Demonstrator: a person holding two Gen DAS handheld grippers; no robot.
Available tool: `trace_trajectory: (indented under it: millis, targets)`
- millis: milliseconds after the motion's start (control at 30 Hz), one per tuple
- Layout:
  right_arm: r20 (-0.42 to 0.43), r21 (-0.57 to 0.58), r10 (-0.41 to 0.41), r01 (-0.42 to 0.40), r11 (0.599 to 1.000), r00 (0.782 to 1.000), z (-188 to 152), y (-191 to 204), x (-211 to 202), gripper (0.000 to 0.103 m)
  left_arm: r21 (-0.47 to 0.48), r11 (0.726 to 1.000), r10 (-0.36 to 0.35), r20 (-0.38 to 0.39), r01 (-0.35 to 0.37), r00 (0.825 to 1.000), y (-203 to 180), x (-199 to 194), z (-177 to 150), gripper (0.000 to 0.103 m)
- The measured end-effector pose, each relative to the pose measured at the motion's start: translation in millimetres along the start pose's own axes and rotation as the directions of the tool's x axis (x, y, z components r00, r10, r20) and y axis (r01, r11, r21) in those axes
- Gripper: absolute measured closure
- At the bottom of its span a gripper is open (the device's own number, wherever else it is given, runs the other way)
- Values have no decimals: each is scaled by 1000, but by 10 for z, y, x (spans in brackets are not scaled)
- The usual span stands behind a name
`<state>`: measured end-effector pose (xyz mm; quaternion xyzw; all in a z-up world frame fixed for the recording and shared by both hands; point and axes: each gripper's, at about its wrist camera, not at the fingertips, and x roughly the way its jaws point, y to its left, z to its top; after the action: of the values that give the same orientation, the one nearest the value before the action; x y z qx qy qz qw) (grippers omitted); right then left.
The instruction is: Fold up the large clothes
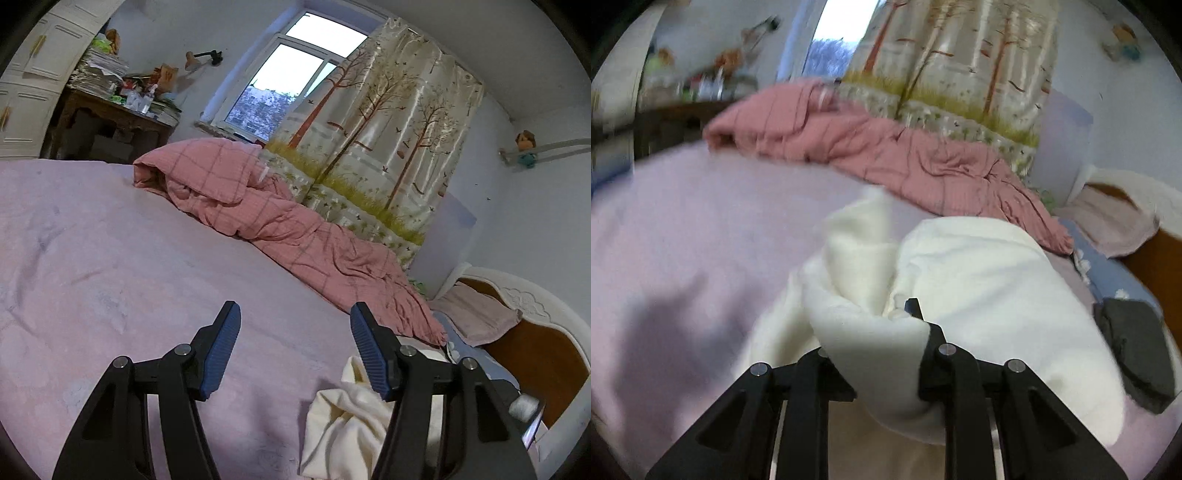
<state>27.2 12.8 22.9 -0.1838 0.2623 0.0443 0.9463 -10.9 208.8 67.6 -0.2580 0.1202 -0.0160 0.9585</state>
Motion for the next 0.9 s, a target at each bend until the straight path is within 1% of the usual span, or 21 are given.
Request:
trace_trajectory:
  millis: [67, 133, 167, 233, 300, 367, 433, 500, 600, 633, 733, 800, 867, 900]
  targets:
    - [18, -21, 11, -11, 1000, 1000, -52, 104, -87, 79, -4, 1000, 9, 8, -9, 1000, -14, 4, 7, 43]
    - [30, -36, 19, -18, 999, 999, -60, 168, -145, 72, -18, 1000, 6, 9, -6, 1000, -11, 21, 6, 43]
    - [33, -40, 37, -35, 999, 999, -61, 171, -142, 69, -26, 1000, 2, 6, -2, 1000, -6, 31, 13, 43]
    - [53, -19, 105, -104, 994, 993, -98, 146, -238, 44, -21, 1000, 14, 7, -14, 1000, 6, 21, 22, 43]
    - [84, 8, 149, -151, 989, 985, -96, 124, -338, 36, 1, 999, 32, 24, -32, 999, 2, -13, 31, 43]
    - [101, 39, 168, -173, 984, 981, -147, 80, -497, 36, 11, 1000, 18, 27, -18, 999, -19, -34, 34, 43]
    - [116, 67, 180, -188, 980, 977, -192, -18, -610, 36, 10, 1000, -17, 24, 16, 1000, -48, -41, 24, 43]
    - [139, 86, 170, -183, 979, 976, -231, -179, -755, 36, 17, 999, -50, 9, 50, 999, -109, -33, -3, 43]
    - [129, 97, 129, -142, 985, 983, -251, -439, -869, 36, 56, 995, -76, -15, 77, 997, -250, -4, -60, 42]
    - [124, 103, 113, -126, 987, 986, -254, -521, -881, 36, 73, 994, -81, -25, 83, 996, -304, 11, -82, 41]
    - [119, 99, 33, -45, 994, 992, -286, -760, -923, 36, 122, 988, -93, -52, 98, 994, -466, 40, -166, 38]
    - [119, 95, -25, 14, 995, 993, -330, -890, -951, 36, 159, 982, -91, -64, 100, 994, -580, 56, -227, 38]
    - [107, 108, -40, 28, 994, 993, -369, -1009, -951, 36, 200, 974, -90, -81, 105, 993, -687, 77, -286, 36]
    - [103, 125, -53, 40, 991, 993, -392, -1094, -942, 36, 220, 969, -91, -90, 109, 992, -736, 84, -313, 34]
